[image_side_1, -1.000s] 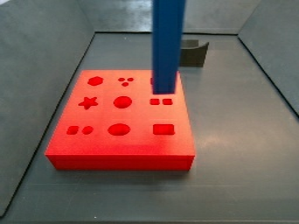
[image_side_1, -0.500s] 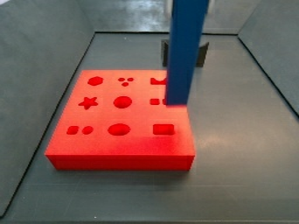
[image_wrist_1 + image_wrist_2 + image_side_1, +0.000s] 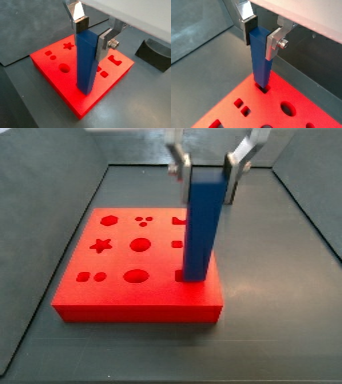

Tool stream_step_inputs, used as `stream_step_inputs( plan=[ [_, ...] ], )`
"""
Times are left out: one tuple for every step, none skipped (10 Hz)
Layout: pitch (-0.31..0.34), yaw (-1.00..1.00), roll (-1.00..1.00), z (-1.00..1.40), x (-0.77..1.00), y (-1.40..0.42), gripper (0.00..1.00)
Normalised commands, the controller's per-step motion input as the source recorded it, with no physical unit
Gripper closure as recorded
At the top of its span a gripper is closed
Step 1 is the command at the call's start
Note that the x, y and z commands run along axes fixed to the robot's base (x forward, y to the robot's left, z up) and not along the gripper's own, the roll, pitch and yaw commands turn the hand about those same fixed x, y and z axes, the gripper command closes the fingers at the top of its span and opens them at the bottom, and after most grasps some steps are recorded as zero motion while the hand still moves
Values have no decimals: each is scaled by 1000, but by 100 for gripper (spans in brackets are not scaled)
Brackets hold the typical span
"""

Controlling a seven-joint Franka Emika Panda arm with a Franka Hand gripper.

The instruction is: Insert the rectangle object.

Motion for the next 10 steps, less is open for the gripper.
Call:
stream_step_inputs(
  plan=[
    [-6,0,40,-197,-94,0,100],
    [0,0,41,-129,-46,0,100],
    [0,-20,31,-109,-11,0,100],
    [0,-34,19,-89,-29,0,100],
    [0,-34,0,-74,-63,0,100],
    [0,-34,1,-51,-74,0,100],
    [0,-37,0,-80,-94,31,100],
    [0,-29,0,-66,-143,129,100],
    [0,0,0,-54,-100,169,100],
    [0,0,0,-49,-71,214,100]
  ],
)
